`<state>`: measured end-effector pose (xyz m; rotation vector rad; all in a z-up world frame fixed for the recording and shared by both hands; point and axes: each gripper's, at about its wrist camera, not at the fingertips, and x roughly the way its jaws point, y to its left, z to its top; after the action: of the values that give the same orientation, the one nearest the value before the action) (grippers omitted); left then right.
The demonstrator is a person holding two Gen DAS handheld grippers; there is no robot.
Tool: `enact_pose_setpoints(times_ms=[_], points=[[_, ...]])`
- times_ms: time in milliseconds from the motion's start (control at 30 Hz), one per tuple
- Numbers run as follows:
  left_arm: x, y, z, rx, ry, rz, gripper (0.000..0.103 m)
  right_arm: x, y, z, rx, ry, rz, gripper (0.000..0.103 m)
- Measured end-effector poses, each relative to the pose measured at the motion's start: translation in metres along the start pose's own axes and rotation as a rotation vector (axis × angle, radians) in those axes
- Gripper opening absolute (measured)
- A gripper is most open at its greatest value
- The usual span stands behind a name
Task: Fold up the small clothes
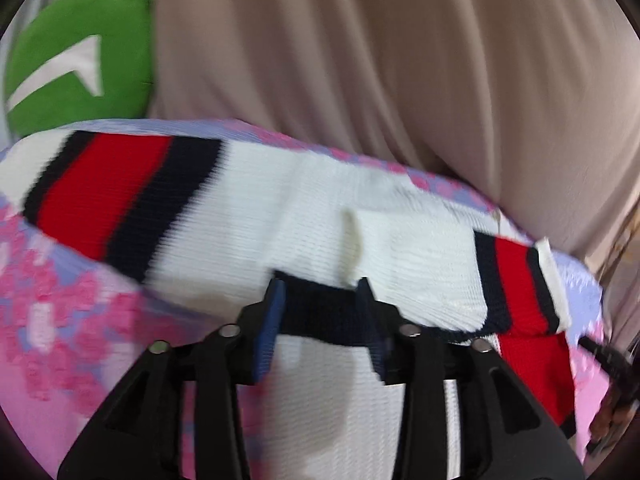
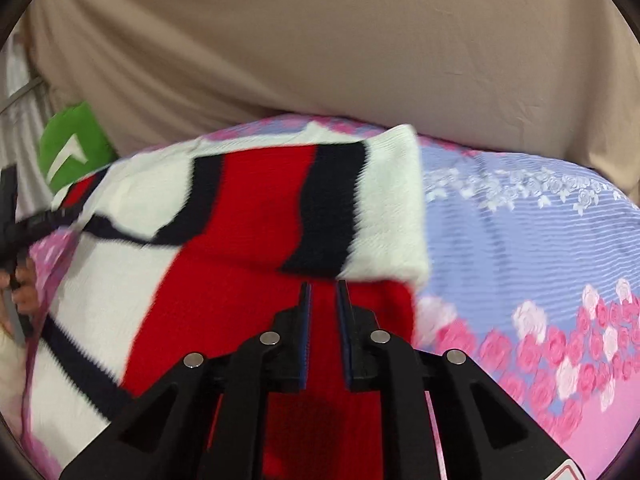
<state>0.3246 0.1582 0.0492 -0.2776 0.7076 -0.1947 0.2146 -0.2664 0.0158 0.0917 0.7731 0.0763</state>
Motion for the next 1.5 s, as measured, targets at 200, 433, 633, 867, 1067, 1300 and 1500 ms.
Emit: enact_pose_setpoints(times_ms=[200, 433, 633, 867, 1067, 1300, 1500], points=[[-0.04, 0.131, 0.033, -0.233, -0.047, 0.157, 0.058, -0.007, 0.045, -0.045, -0.032, 0.079, 0.096, 0.016], [-0.041, 0.272, 0.065, -0.506, -0.085, 0.29, 0.058, -0.003, 0.059, -0.076, -0.019, 0.067, 0.096, 0.026], [-0.015, 0.315, 0.071, -0.597, -0.068, 0.313, 0.051, -0.004, 0.06, -0.08, -0.019, 0.052, 0.093, 0.031], [-0.038, 0.264, 0.09, -0.468, -0.145, 0.327, 0.007, -0.003, 0.064, -0.08, -0.026, 0.051, 0.104, 0.041], [-0.082, 0.103, 0.12, -0.165, -0.24, 0.172, 0.006, -0.003, 0.058, -0.079, 0.011, 0.048, 0.143, 0.042], [-0.066, -0.131, 0.084, 0.223, -0.176, -0.056, 0.007, -0.004, 0.055, -0.078, 0.031, 0.049, 0.183, 0.046], [0.022, -0.246, -0.01, 0.38, 0.064, -0.153, 0.01, -0.004, 0.051, -0.078, 0.049, 0.05, 0.222, 0.049]])
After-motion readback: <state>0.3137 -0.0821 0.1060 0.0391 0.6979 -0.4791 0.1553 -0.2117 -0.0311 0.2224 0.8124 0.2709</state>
